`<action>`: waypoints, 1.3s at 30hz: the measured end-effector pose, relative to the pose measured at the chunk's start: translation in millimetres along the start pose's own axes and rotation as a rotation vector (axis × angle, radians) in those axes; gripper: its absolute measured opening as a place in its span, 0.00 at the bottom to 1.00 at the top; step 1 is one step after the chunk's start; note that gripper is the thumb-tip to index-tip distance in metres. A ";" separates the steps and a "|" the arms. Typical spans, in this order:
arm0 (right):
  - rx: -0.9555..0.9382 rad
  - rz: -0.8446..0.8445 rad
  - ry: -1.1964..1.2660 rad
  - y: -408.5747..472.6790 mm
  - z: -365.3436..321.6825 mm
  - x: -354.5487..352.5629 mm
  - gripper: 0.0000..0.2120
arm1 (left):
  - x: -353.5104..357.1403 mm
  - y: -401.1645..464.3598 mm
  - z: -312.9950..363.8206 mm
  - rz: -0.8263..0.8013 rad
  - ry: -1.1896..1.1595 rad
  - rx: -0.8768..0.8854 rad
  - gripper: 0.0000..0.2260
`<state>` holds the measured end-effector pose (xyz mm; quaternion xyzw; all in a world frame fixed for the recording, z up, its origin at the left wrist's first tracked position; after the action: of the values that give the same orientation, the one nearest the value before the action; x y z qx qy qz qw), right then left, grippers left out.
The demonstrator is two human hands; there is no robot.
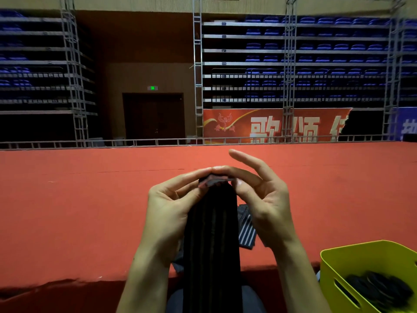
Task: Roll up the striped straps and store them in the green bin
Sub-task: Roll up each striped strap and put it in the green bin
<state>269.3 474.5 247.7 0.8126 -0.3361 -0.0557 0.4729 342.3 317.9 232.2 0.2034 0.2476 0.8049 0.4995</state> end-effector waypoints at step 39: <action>0.089 -0.086 -0.229 11.7 10.2 -8.8 0.18 | -1.9 10.9 -0.9 0.032 0.173 0.162 0.13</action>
<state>252.6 468.5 249.5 0.8347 -0.3551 -0.1532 0.3921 334.9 311.9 237.9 0.1771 0.3508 0.8046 0.4451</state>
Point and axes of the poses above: each hand's wrist, its own y-axis towards the middle knuckle, its own x-axis out of the palm, z = x × y, the point moved 7 cm from there along y, towards the middle knuckle, and after that the axes turned 15 degrees about y, right-handed, at the moved point
